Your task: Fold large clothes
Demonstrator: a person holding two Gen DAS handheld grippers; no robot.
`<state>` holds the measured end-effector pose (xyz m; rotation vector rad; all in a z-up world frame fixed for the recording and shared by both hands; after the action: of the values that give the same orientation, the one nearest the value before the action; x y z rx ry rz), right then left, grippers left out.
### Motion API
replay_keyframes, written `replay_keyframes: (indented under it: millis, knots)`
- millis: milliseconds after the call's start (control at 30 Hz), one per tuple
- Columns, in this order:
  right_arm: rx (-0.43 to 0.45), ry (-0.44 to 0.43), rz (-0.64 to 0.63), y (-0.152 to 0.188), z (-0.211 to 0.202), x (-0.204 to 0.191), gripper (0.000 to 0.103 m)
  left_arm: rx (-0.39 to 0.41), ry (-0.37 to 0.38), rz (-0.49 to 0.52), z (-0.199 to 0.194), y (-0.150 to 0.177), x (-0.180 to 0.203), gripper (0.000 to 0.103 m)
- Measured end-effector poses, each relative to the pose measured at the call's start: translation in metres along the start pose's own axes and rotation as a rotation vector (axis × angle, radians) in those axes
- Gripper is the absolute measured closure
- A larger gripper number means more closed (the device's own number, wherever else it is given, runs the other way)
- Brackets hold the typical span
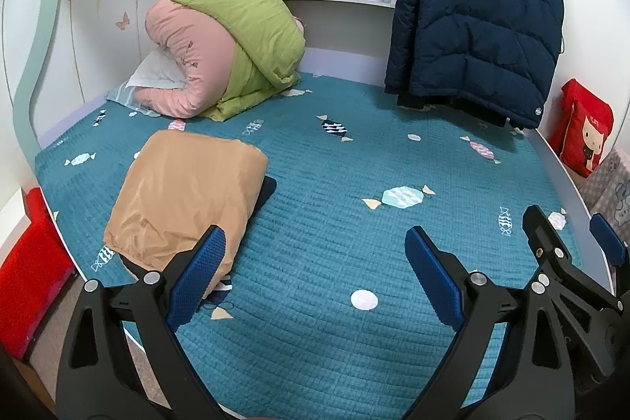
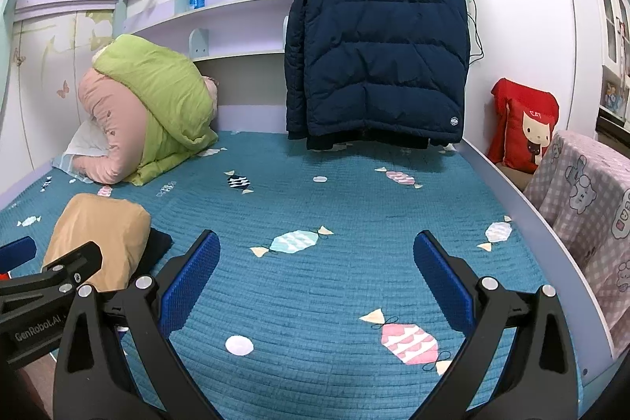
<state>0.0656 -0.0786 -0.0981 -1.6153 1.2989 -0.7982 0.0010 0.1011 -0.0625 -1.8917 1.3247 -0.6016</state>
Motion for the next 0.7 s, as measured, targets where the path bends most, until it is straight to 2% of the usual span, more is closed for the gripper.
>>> replay_keyframes:
  millis: [100, 700]
  knots:
    - [0.004, -0.028, 0.025, 0.001, -0.003, -0.001, 0.008, 0.003, 0.0, 0.0, -0.001, -0.001, -0.001, 0.01]
    - [0.05, -0.017, 0.015, -0.004, -0.016, -0.003, 0.008, 0.018, -0.013, -0.004, -0.01, -0.003, 0.001, 0.01]
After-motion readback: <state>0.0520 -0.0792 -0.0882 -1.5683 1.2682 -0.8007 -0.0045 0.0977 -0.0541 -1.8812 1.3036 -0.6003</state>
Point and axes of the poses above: each gripper's, at about its wrist camera, not at the fingertips, and z roughly the way its jaws point, x to its right, y to its underside, the point moved 8 cm from there along z, roughly the way its jaws point, and after that the axes turned 7 degrees about -y, right-handed, at the moved point
